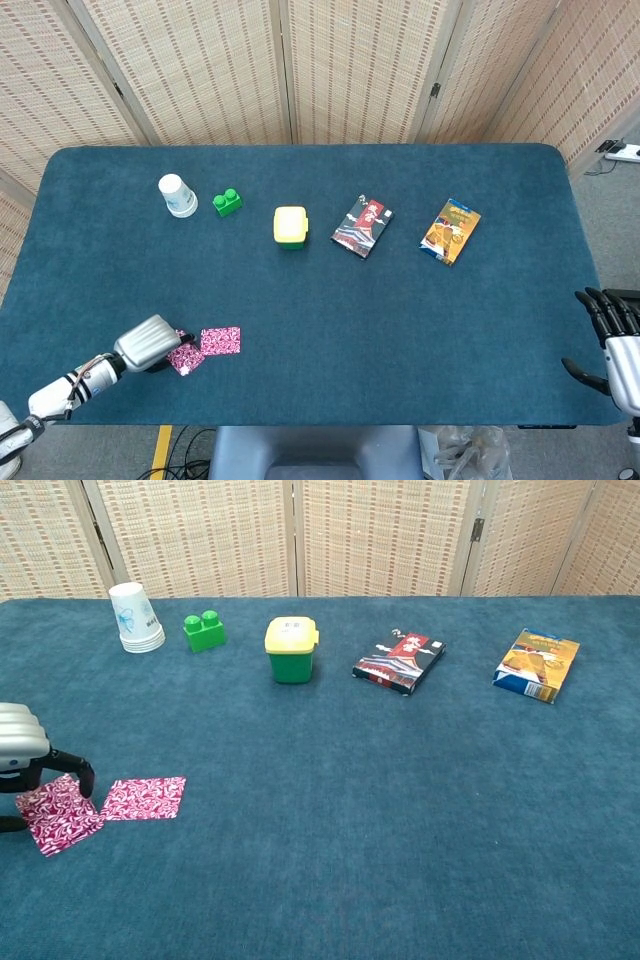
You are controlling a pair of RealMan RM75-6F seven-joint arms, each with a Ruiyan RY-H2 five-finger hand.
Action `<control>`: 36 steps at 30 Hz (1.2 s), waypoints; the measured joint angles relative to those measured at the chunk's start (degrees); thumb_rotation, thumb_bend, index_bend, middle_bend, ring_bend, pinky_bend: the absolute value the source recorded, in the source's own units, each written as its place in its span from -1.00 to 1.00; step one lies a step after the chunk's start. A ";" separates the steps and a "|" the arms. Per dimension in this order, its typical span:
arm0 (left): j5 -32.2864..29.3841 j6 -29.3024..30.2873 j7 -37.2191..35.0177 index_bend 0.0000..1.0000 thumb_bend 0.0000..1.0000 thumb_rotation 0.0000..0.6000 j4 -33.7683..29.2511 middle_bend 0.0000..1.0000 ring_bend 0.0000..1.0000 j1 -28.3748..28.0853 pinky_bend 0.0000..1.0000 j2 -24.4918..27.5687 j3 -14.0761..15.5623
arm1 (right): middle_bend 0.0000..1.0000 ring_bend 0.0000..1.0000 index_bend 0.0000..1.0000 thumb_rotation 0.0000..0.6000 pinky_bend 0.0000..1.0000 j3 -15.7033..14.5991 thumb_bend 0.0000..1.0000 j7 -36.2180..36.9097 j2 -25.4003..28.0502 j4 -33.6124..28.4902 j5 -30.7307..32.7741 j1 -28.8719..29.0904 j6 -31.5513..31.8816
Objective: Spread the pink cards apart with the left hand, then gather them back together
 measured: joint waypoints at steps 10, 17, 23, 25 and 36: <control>0.35 0.03 -0.22 -0.32 -0.36 1.00 1.20 0.99 0.89 -0.23 1.00 -0.29 0.77 | -0.70 -0.76 -0.78 1.00 -0.65 -0.11 -0.64 -0.53 0.07 -0.50 -0.36 -0.37 0.58; 0.12 -0.60 0.46 -0.33 -0.36 1.00 1.24 0.99 0.89 -0.47 1.00 -0.59 0.88 | -0.70 -0.76 -0.78 1.00 -0.65 -0.14 -0.64 -0.67 0.13 -0.64 -0.34 -0.67 0.93; -0.14 -0.24 0.77 -0.35 -0.36 1.00 1.18 0.99 0.89 -0.35 1.00 -0.69 0.79 | -0.70 -0.76 -0.78 1.00 -0.65 -0.13 -0.64 -0.94 0.21 -0.85 -0.44 -0.72 0.97; -0.15 -0.09 0.96 -0.35 -0.36 1.00 0.91 0.99 0.89 -0.40 1.00 -0.69 0.69 | -0.70 -0.76 -0.78 1.00 -0.65 -0.12 -0.64 -0.94 0.20 -0.87 -0.46 -0.72 0.94; -2.79 -0.19 1.47 -0.49 -0.36 1.00 -2.88 0.97 0.87 -0.21 1.00 -0.19 -0.88 | -0.70 -0.75 -0.78 1.00 -0.65 -0.19 -0.64 -0.55 0.30 -0.65 -0.55 -1.16 1.46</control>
